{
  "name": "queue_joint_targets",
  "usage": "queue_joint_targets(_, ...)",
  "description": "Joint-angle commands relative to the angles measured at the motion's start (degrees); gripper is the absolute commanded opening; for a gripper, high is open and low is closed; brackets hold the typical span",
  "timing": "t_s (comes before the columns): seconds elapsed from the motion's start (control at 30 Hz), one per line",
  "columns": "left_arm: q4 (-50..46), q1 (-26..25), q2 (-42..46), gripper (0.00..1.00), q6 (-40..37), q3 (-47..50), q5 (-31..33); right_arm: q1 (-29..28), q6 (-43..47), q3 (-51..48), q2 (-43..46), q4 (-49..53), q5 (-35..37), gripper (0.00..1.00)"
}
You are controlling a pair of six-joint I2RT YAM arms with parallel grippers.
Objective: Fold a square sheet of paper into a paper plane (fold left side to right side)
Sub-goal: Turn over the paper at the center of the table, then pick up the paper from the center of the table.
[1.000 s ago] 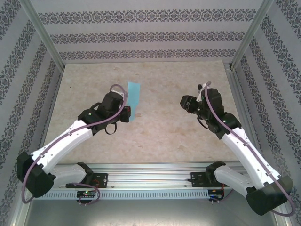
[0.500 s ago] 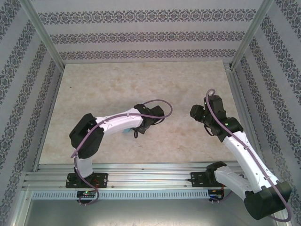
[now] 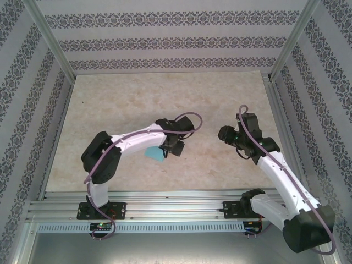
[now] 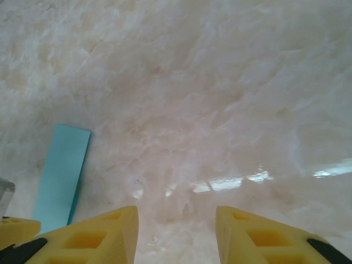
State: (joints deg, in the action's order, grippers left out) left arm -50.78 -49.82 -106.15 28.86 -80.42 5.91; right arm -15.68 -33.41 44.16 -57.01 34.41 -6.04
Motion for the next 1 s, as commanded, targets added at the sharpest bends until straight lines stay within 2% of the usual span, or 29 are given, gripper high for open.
queue_joint_targets(0.0, 8.9, 5.3, 10.0, 0.6, -0.8, 5.1, -9.1, -3.3, -5.1, -2.7, -4.1, -11.3, -8.5, 0.41)
queue_joint_targets(0.07, 12.1, 9.3, 15.2, 0.66, -0.5, 10.3, -12.6, -7.4, -8.1, -3.0, -8.1, -17.5, -8.9, 0.42)
queue_joint_targets(0.27, 22.2, 23.4, 27.9, 0.74, 2.2, 26.5, -23.9, -17.1, -17.0, -1.4, -24.2, -33.4, -8.6, 0.45)
queue_joint_targets(0.37, 25.7, 28.7, 32.0, 0.77, 3.5, 32.1, -27.9, -19.5, -22.4, -1.1, -31.8, -42.6, -10.6, 0.44)
queue_joint_targets(0.53, 30.7, 35.7, 34.8, 0.81, 5.4, 38.2, -34.5, -22.2, -27.3, 0.4, -40.2, -50.4, -11.3, 0.43)
queue_joint_targets(0.7, 32.0, 38.3, 34.8, 0.81, 5.2, 40.4, -36.6, -23.7, -29.5, 1.6, -44.9, -52.8, -11.3, 0.42)
queue_joint_targets(0.97, 32.1, 38.9, 35.0, 0.82, 4.8, 41.3, -36.8, -24.8, -30.7, 3.7, -48.5, -51.5, -10.6, 0.4)
